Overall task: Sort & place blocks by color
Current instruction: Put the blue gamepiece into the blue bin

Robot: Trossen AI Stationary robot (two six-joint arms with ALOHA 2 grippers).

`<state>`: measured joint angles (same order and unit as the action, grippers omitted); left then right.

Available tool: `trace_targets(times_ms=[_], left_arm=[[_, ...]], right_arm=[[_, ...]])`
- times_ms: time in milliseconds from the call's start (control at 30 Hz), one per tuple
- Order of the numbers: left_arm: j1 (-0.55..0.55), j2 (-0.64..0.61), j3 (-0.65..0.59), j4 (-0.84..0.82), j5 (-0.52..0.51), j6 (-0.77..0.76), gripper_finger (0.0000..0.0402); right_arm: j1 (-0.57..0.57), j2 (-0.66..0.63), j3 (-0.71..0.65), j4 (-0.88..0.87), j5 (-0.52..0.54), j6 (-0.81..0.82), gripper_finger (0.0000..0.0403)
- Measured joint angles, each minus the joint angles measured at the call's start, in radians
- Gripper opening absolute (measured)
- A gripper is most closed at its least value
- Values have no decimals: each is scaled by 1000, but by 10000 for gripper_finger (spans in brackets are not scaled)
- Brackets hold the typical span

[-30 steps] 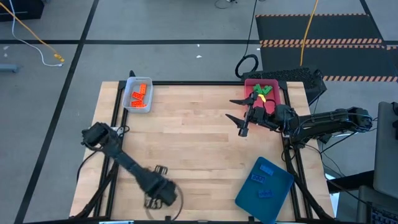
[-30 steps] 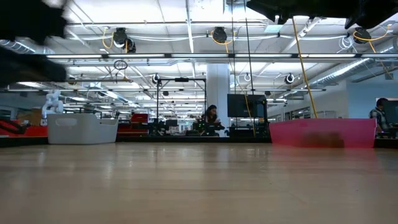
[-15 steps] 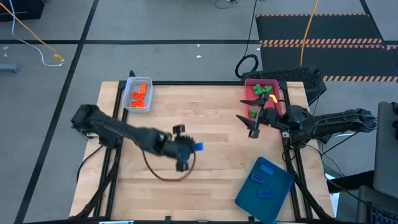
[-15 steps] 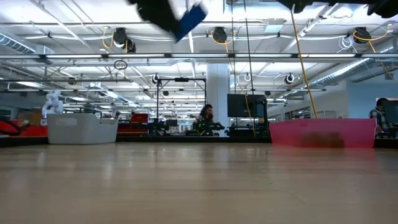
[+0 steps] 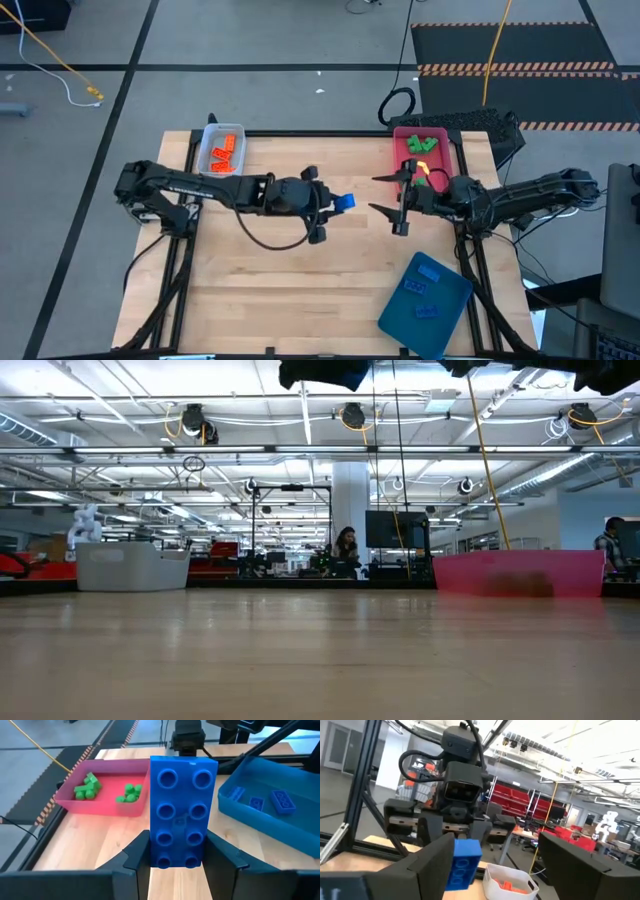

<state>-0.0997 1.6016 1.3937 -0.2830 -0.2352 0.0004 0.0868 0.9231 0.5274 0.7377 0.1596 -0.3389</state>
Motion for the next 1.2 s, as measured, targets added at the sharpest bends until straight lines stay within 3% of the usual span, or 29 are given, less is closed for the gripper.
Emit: trace_targets(times_ms=[300,567,833,1000,1200], left_arm=[[41,-2,0,62,93,26,135],[67,31,3,195,204,40,135],[68,55,0,211,225,47,135],[67,68,0,204,232,46,135],[69,66,0,210,189,44,135]], right_arm=[[0,70,0,113,-6,98,361],[0,188,1,282,-11,118,359],[-1,290,63,285,-35,135,350],[-7,322,72,277,-33,114,316],[-20,323,72,271,-32,85,208]])
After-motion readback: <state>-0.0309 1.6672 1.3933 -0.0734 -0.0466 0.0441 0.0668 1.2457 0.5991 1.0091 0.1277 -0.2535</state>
